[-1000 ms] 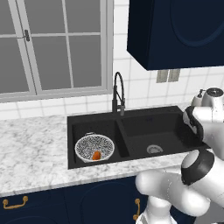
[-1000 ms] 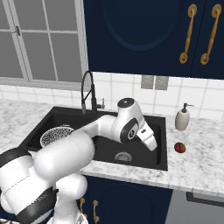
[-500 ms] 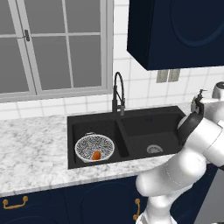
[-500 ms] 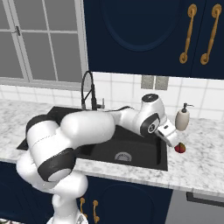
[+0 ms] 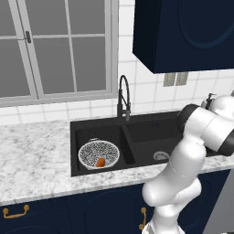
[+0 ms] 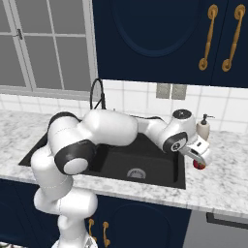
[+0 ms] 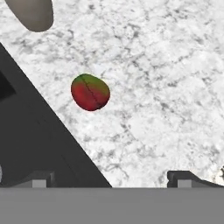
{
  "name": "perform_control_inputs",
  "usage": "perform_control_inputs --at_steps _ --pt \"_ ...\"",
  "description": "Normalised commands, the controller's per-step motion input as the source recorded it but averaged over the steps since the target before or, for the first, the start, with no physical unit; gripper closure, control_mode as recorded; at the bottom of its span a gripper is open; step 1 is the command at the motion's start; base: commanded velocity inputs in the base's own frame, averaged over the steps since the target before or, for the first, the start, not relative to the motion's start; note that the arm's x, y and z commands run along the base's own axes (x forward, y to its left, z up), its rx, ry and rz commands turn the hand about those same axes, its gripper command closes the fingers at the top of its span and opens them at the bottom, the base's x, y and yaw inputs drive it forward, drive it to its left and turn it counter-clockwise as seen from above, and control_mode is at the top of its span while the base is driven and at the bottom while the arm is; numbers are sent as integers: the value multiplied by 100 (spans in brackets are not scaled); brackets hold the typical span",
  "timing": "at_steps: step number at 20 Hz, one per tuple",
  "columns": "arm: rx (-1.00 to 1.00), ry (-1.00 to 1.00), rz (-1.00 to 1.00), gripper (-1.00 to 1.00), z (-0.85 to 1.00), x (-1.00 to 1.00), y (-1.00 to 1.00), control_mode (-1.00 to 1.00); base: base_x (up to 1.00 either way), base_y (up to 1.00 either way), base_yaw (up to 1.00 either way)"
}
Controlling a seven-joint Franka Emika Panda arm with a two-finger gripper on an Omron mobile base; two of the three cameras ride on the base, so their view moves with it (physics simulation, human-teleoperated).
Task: Put the colander in the sink, put the tangerine, tangerine, mango in the colander, and turn on the sink faucet and pour water over the colander.
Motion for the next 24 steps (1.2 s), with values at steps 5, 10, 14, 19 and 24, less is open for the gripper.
perform_control_inputs --at_steps 5,10,14,19,24 --pt "0 6 22 -100 -14 27 -17 -100 0 0 0" --pt "0 7 19 -100 -18 25 -12 -100 0 0 0" --pt "0 6 13 -100 -15 27 -1 -100 0 0 0" --pt "1 7 10 -100 -18 32 -1 -100 0 0 0" --pt "0 9 6 -100 -26 20 -6 -100 0 0 0"
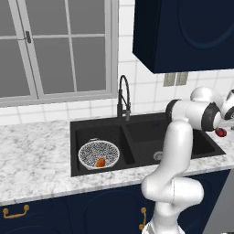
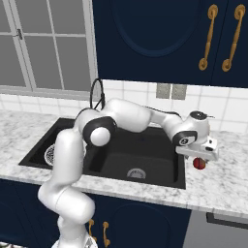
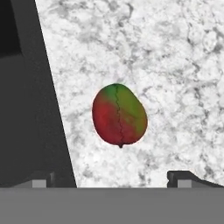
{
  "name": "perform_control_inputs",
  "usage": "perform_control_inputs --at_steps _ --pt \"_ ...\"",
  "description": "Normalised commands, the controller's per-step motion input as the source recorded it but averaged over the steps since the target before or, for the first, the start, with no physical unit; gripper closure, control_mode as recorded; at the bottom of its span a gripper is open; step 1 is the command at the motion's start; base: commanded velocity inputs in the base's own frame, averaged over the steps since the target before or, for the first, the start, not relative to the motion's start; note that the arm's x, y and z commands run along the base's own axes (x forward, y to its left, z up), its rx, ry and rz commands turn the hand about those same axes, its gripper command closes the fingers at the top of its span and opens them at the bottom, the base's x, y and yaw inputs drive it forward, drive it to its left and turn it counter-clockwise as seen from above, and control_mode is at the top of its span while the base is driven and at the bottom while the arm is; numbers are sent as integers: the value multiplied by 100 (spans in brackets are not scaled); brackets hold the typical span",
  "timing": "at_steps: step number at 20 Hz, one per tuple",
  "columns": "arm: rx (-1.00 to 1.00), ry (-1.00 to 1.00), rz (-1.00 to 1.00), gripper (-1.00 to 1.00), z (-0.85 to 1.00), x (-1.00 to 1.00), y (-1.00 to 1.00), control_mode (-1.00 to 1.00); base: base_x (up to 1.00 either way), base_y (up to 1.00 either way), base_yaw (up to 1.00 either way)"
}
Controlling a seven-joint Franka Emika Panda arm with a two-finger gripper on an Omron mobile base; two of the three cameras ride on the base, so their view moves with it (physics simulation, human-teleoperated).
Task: Put the colander in the sink, put the tangerine, tangerine, mango in the colander, and turn on the sink faucet and pour water over the colander.
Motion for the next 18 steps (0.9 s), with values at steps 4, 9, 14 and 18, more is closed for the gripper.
perform_control_inputs --at_steps 4,9,14,18 --pt "0 7 4 -100 -26 18 -8 -100 0 0 0" --pt "0 5 4 -100 -24 19 -13 -100 0 0 0" --pt "0 2 4 -100 -23 12 -17 -100 0 0 0" --pt "1 2 5 -100 -21 11 -13 -100 0 0 0"
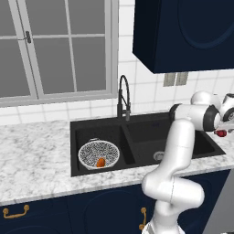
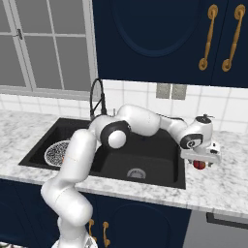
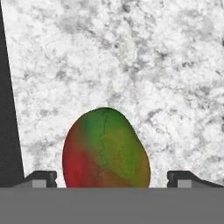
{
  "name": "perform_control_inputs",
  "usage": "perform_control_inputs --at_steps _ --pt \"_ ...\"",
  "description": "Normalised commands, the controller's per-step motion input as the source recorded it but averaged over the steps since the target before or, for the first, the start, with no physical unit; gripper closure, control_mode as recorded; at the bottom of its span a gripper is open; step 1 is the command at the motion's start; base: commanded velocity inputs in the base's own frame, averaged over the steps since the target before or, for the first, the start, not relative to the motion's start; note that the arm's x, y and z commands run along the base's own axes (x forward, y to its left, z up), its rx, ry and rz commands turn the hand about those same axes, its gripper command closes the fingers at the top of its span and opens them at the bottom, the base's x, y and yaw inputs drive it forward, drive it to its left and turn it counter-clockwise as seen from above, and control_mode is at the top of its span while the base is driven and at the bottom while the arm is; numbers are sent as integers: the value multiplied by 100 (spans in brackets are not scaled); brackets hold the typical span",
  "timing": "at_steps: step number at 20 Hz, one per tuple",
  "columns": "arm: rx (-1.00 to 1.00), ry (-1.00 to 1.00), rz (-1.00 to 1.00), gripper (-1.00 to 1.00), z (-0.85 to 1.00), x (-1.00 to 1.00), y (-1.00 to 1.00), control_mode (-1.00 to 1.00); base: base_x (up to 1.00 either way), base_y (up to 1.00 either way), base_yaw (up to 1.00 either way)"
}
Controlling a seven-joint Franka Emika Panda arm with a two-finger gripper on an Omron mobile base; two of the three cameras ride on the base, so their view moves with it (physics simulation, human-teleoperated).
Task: Put the colander in the sink, put the tangerine, tangerine, mango in the colander, and turn on the sink faucet and pour water over the colander.
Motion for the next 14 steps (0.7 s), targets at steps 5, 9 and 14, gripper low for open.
perform_control_inputs --at_steps 5,9,14 --pt "6 2 6 -100 -24 6 -1 -100 0 0 0" --pt "8 1 6 100 -22 0 0 -100 0 0 0" --pt "8 -3 6 100 -1 -7 3 -100 0 0 0"
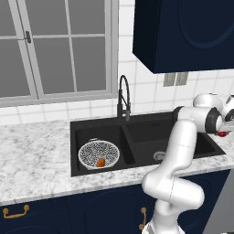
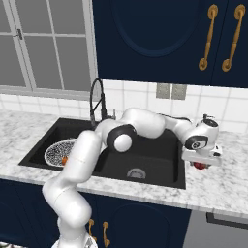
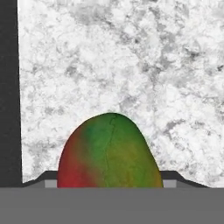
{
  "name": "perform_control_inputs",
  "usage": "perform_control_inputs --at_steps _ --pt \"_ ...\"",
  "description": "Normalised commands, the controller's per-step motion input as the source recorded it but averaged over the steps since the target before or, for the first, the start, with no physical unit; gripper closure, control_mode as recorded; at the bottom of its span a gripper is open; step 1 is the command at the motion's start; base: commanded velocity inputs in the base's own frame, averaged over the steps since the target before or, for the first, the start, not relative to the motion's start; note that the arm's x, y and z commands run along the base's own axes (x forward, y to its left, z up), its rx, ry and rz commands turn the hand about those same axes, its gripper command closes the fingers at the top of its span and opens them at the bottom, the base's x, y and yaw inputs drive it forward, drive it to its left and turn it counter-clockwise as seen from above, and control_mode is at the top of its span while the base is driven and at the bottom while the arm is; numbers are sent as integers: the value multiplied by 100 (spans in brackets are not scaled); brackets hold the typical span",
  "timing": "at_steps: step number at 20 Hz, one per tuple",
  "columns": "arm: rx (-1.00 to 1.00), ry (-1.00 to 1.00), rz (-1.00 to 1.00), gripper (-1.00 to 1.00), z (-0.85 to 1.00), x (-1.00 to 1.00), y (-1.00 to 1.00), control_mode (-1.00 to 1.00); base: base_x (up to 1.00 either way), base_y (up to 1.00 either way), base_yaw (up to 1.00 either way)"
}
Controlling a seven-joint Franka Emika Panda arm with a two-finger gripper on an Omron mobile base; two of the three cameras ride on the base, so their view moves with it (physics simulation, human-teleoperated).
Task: Put the colander in the sink, put the tangerine, tangerine, mango in the colander, and turn on the sink faucet and pour water over the colander.
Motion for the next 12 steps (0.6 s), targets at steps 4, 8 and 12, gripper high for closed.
perform_control_inputs --at_steps 4,8,12 --pt "6 -21 5 100 43 -57 52 -100 0 0 0" --pt "0 -26 1 100 53 -70 100 -100 0 0 0" --pt "-1 -27 0 100 54 -78 100 -100 0 0 0"
